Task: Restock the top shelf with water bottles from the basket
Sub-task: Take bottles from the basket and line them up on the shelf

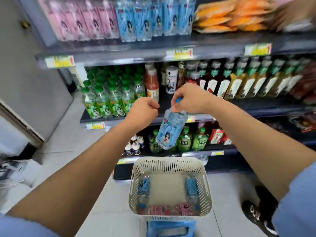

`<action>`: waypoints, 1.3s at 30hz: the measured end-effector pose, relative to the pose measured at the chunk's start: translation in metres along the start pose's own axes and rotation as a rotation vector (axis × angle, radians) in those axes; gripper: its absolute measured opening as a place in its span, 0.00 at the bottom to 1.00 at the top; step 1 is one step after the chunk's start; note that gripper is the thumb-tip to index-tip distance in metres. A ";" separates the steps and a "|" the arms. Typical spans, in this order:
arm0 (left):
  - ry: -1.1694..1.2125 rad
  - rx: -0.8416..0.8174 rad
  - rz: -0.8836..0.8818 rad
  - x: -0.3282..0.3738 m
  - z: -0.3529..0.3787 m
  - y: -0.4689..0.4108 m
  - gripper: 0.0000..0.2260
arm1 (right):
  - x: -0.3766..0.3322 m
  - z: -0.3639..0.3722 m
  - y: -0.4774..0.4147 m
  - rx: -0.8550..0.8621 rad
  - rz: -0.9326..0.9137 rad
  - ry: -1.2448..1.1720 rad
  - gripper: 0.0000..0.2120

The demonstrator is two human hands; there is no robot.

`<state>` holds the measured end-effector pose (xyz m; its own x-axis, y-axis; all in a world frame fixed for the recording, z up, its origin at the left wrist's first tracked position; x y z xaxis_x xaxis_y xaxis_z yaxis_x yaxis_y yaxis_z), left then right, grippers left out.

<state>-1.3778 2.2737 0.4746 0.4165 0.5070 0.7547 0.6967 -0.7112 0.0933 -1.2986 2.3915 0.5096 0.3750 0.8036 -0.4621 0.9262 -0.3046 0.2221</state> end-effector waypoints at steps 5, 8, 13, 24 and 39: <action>-0.019 0.090 0.103 0.065 -0.061 -0.006 0.14 | -0.058 -0.117 0.021 0.313 -0.159 -0.041 0.03; 0.005 0.092 0.175 0.100 -0.093 -0.012 0.14 | -0.086 -0.172 0.022 0.506 -0.219 -0.035 0.04; 0.017 0.128 0.270 0.134 -0.137 -0.035 0.15 | -0.127 -0.235 -0.005 0.674 -0.304 0.010 0.08; 0.025 0.111 0.205 0.125 -0.165 -0.129 0.15 | -0.115 -0.242 -0.143 0.469 -0.142 0.181 0.14; 0.085 -0.046 0.157 0.100 -0.133 -0.188 0.22 | -0.022 -0.171 -0.198 0.429 0.146 -0.456 0.22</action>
<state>-1.5447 2.3935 0.6192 0.4657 0.3465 0.8143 0.5990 -0.8007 -0.0019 -1.4967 2.5211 0.6229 0.3895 0.4689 -0.7927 0.7618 -0.6478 -0.0088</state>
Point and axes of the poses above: each hand's wrist, its own y-axis away from the middle knuckle, its own z-axis out of the palm, x = y × z, the point moved 6 cm from there along -y, towards the middle knuckle, and after that the axes turned 7 degrees about -x, right-handed, at the moved point
